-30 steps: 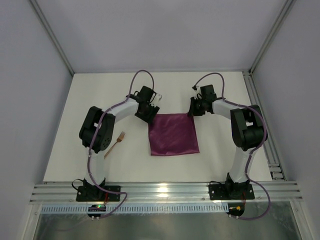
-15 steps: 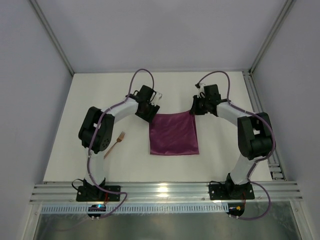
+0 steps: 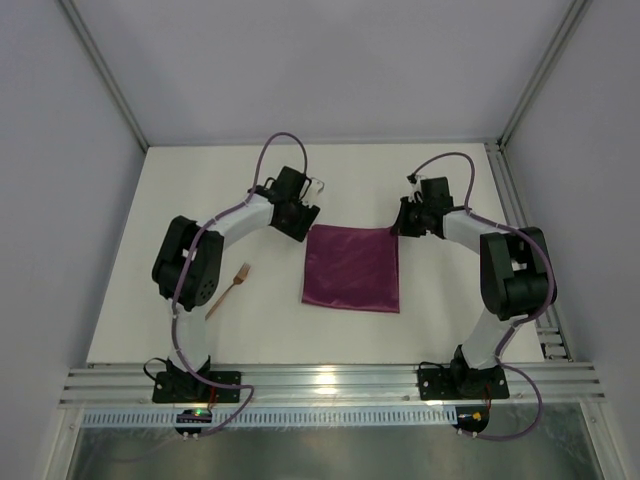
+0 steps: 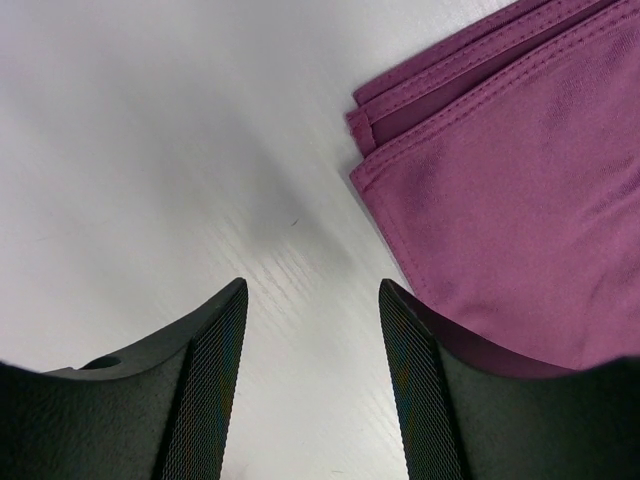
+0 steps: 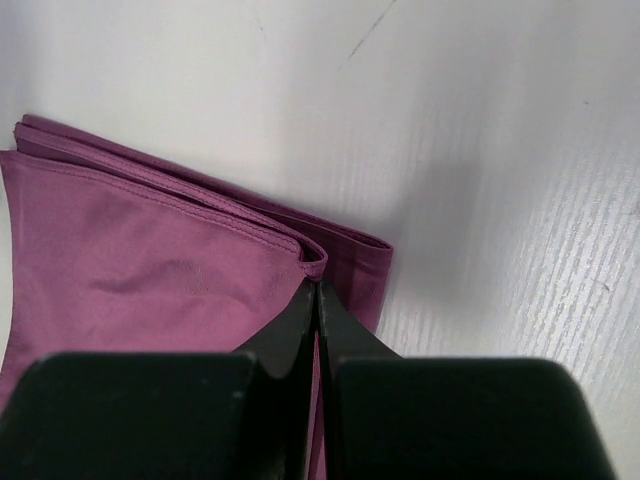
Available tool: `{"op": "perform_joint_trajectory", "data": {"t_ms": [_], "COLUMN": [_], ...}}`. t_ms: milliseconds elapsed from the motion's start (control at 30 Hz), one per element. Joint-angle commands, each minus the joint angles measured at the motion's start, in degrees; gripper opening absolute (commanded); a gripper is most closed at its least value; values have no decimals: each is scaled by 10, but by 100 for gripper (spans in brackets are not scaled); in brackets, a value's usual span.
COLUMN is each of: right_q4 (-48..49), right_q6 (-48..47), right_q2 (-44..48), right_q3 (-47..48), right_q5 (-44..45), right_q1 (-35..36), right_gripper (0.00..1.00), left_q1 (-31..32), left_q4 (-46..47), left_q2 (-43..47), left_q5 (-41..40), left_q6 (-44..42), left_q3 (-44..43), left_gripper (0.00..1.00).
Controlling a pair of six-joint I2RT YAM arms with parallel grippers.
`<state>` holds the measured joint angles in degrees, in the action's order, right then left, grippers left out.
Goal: Fold the napkin into a case and place the utensils inside
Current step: Pick up the top corner of the square folded napkin from the center of the board.
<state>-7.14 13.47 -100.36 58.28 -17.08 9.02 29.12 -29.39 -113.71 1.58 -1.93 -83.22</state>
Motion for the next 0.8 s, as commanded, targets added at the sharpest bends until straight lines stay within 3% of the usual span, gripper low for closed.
{"op": "perform_joint_trajectory", "data": {"t_ms": [0, 433, 533, 633, 667, 767], "right_q4": [34, 32, 28, 6, 5, 7], "right_q6": [11, 23, 20, 14, 16, 18], "right_q2": [-9, 43, 18, -12, -19, -6], "right_q3": [5, -19, -11, 6, 9, 2], "right_q5": [12, 71, 62, 68, 71, 79], "right_q1": [-1, -1, -2, -5, -5, -6], "right_gripper": [3, 3, 5, 11, 20, 33], "left_q1": [-3, -1, 1, 1, 1, 1], "left_q4": [19, 7, -1, -3, -2, -3], "left_q2": [7, -27, -39, -54, -56, -70], "left_q5": [11, 33, 33, 41, 45, 50], "left_q6": [6, 14, 15, 33, 35, 40], "left_q3": [-19, -63, -78, -86, -88, -93], "left_gripper": [57, 52, 52, 52, 52, 52]}}
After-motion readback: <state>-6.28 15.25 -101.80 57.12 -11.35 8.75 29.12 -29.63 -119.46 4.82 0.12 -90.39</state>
